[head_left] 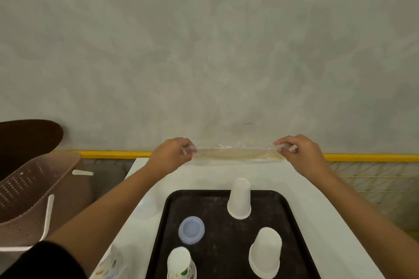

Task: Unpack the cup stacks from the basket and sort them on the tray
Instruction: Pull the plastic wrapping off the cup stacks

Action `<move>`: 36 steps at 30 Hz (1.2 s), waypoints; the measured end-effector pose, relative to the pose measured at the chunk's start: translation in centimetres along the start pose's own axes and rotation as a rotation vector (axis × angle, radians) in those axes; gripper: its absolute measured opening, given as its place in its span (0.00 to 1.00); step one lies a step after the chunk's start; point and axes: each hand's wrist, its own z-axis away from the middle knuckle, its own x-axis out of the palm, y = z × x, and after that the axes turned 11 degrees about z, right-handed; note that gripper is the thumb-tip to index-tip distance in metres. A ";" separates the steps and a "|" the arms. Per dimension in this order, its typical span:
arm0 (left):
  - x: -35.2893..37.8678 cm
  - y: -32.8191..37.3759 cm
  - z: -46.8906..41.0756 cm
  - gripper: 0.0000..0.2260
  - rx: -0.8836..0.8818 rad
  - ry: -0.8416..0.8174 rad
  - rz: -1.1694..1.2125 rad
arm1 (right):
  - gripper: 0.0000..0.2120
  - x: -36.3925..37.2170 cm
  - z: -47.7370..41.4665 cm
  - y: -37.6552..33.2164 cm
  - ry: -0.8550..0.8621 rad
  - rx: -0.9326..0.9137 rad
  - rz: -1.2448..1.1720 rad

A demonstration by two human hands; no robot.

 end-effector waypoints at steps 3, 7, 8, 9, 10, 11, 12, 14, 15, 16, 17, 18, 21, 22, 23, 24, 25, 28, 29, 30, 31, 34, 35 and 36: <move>0.9 -1.2 -3.4 0.11 0.043 0.047 -0.098 | 0.07 2.5 -3.3 0.9 0.012 0.066 -0.124; 2.6 -3.3 -6.7 0.20 0.052 -0.001 -0.294 | 0.07 7.4 -6.5 2.9 -0.060 0.169 -0.272; 3.1 -3.9 -7.2 0.21 0.056 -0.013 -0.345 | 0.08 8.9 -7.0 3.4 -0.092 0.187 -0.292; 3.5 -4.6 -7.6 0.22 0.056 -0.026 -0.372 | 0.08 10.4 -7.5 4.0 -0.123 0.210 -0.306; 4.0 -5.2 -7.9 0.22 0.052 -0.041 -0.384 | 0.08 11.9 -7.8 4.6 -0.149 0.240 -0.314; 4.4 -5.9 -8.0 0.22 0.043 -0.059 -0.389 | 0.08 13.4 -8.0 5.2 -0.175 0.274 -0.321; 4.7 -6.6 -8.1 0.21 0.033 -0.077 -0.393 | 0.09 14.8 -8.2 5.8 -0.201 0.304 -0.323; 5.2 -7.8 -7.9 0.20 0.008 -0.114 -0.392 | 0.11 17.3 -8.0 6.8 -0.268 0.360 -0.303; 5.3 -8.4 -7.7 0.19 -0.009 -0.130 -0.383 | 0.12 18.2 -7.8 7.3 -0.307 0.391 -0.294; 5.4 -8.8 -7.5 0.19 -0.025 -0.141 -0.369 | 0.13 18.9 -7.6 7.7 -0.345 0.434 -0.294; 5.4 -9.2 -7.2 0.18 -0.041 -0.151 -0.353 | 0.14 19.4 -7.4 8.1 -0.383 0.486 -0.305; 5.3 -9.5 -7.0 0.17 -0.056 -0.159 -0.344 | 0.16 19.8 -7.2 8.3 -0.416 0.533 -0.311; 4.8 -10.0 -6.1 0.16 -0.089 -0.171 -0.333 | 0.20 19.9 -6.8 8.4 -0.443 0.595 -0.319; 4.5 -10.0 -5.8 0.16 -0.097 -0.169 -0.328 | 0.21 19.7 -6.7 8.3 -0.432 0.603 -0.332; 4.2 -10.0 -5.5 0.15 -0.105 -0.167 -0.322 | 0.21 19.2 -6.6 8.1 -0.418 0.605 -0.340; 3.9 -9.8 -5.2 0.15 -0.111 -0.168 -0.316 | 0.21 18.6 -6.6 7.8 -0.404 0.606 -0.347; 3.5 -9.5 -4.9 0.15 -0.116 -0.169 -0.307 | 0.21 17.9 -6.5 7.5 -0.390 0.605 -0.356; 2.3 -8.4 -3.6 0.14 -0.124 -0.168 -0.270 | 0.21 15.1 -6.4 6.2 -0.346 0.579 -0.380; 1.9 -8.0 -3.0 0.13 -0.122 -0.168 -0.258 | 0.20 14.1 -6.1 5.6 -0.335 0.561 -0.390; 1.5 -7.6 -2.4 0.13 -0.119 -0.169 -0.245 | 0.19 13.0 -5.8 5.0 -0.324 0.538 -0.401; 1.1 -7.1 -1.7 0.12 -0.117 -0.171 -0.230 | 0.18 11.9 -5.4 4.4 -0.313 0.508 -0.408; -0.3 -5.8 0.7 0.11 -0.102 -0.173 -0.180 | 0.15 9.2 -3.4 2.3 -0.292 0.391 -0.413; -0.7 -5.4 1.6 0.10 -0.095 -0.174 -0.163 | 0.13 8.4 -2.6 1.5 -0.290 0.347 -0.413; -1.1 -5.0 2.6 0.10 -0.086 -0.175 -0.145 | 0.13 7.7 -1.6 0.7 -0.292 0.307 -0.412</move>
